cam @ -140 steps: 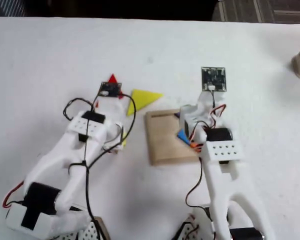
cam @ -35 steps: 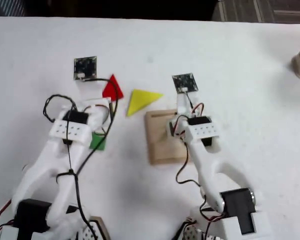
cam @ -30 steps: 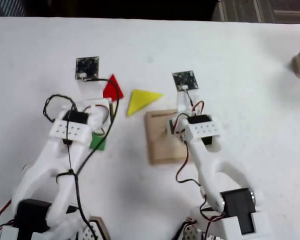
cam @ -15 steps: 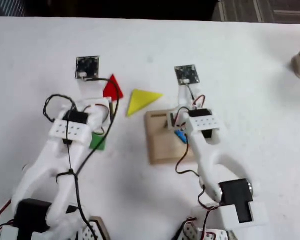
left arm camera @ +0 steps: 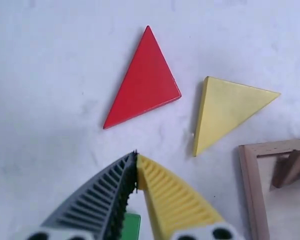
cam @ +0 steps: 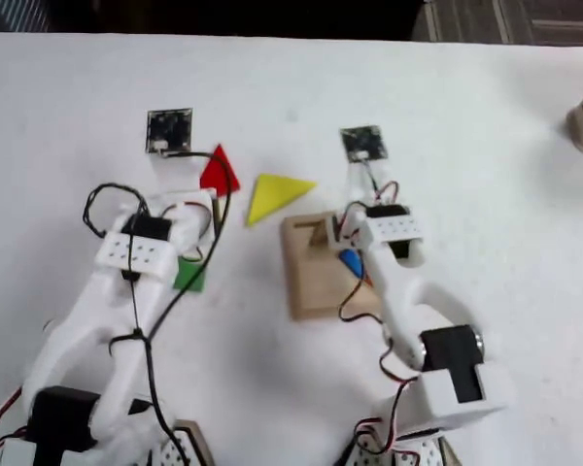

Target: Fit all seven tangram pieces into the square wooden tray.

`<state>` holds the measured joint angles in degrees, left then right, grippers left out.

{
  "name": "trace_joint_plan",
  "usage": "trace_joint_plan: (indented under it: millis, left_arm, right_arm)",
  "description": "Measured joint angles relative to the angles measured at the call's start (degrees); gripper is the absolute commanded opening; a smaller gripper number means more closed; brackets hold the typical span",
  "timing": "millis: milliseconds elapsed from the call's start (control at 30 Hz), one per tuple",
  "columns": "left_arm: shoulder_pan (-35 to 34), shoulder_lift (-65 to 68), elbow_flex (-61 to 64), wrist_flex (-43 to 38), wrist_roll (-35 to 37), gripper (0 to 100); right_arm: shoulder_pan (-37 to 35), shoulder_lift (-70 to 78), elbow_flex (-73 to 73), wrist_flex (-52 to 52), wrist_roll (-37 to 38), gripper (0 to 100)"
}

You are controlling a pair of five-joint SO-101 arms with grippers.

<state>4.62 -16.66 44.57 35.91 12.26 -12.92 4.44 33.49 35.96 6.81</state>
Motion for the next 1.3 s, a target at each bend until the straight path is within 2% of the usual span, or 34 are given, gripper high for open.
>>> trace_joint_plan:
  millis: [100,400,667,867,1133,1300]
  left_arm:
    - [0.0,0.0,0.0,0.0,0.1,3]
    - [0.0,0.0,0.0,0.0,0.1,3]
    - [0.0,0.0,0.0,0.0,0.0,3]
    - [0.0,0.0,0.0,0.0,0.1,3]
    - [0.0,0.0,0.0,0.0,0.1,3]
    - [0.0,0.0,0.0,0.0,0.0,3]
  right_arm:
    - [-1.4,0.6,-2.0,2.9,3.4,1.9]
    - [-2.7,0.7,-2.6,6.4,4.6,1.9]
    - [-6.4,-1.1,-1.1,12.0,8.7,1.9]
    - [-5.1,-7.4,3.4,12.3,8.7,1.9]
    - [-5.2,-7.0,5.8,13.3,8.7,1.9]
    - [-1.6,-6.8,5.7,13.7,8.7,1.9]
